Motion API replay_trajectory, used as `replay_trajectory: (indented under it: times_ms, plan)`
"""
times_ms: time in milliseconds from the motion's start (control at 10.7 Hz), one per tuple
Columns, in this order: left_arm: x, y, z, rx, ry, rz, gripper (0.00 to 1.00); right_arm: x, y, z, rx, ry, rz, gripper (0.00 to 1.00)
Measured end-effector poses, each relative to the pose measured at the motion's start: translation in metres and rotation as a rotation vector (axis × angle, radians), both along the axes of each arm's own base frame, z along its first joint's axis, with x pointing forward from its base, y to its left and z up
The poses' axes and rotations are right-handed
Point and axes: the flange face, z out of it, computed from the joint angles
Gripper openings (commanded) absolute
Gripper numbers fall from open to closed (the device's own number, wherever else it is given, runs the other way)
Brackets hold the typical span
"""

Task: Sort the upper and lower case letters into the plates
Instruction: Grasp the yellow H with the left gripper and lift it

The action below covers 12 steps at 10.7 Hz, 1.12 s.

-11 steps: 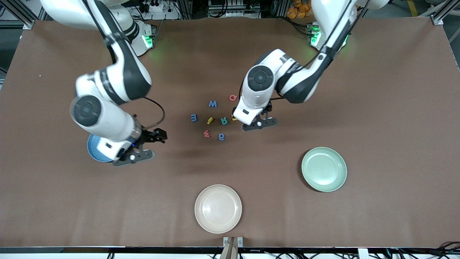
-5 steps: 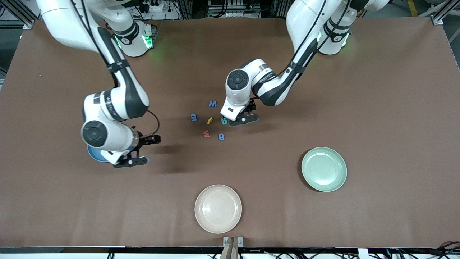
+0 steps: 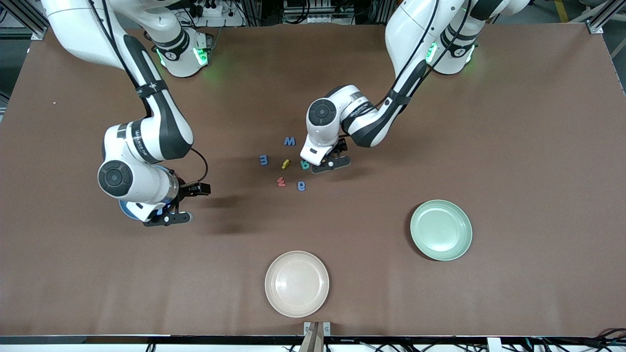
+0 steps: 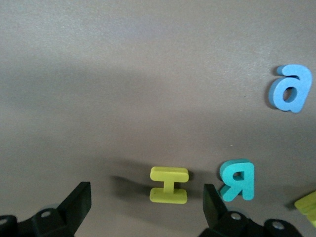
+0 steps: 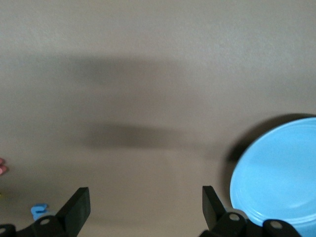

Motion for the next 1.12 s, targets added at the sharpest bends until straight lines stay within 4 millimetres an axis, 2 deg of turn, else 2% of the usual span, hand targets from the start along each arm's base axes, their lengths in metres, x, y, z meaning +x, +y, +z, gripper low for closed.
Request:
replay_trajectory:
  times_ms: [187, 281, 749, 842, 936, 1029, 1123]
  plan:
    - [-0.003, 0.001, -0.004, -0.004, -0.001, -0.001, 0.98, -0.004, 0.011, -0.011, 0.007, -0.037, 0.015, 1.0]
    - [-0.003, 0.002, -0.005, -0.003, 0.0, -0.001, 0.93, -0.006, 0.018, -0.011, 0.008, -0.042, 0.025, 1.0]
    - [-0.005, 0.004, -0.013, -0.012, -0.004, 0.001, 0.9, -0.019, 0.045, -0.001, 0.005, -0.008, 0.068, 1.0]
    - [-0.004, 0.005, -0.014, -0.012, -0.004, 0.002, 0.85, -0.022, 0.053, 0.003, 0.004, -0.01, 0.072, 1.0]
    - [-0.003, 0.005, -0.015, -0.013, -0.005, 0.004, 0.75, -0.024, 0.057, 0.004, 0.003, -0.008, 0.073, 1.0]
    - [-0.003, 0.005, -0.015, -0.013, -0.006, 0.004, 0.57, -0.025, 0.056, 0.002, 0.001, -0.003, 0.073, 1.0]
    - [-0.003, 0.005, -0.015, -0.013, -0.006, 0.004, 0.31, -0.027, 0.054, -0.001, -0.002, 0.005, 0.071, 1.0]
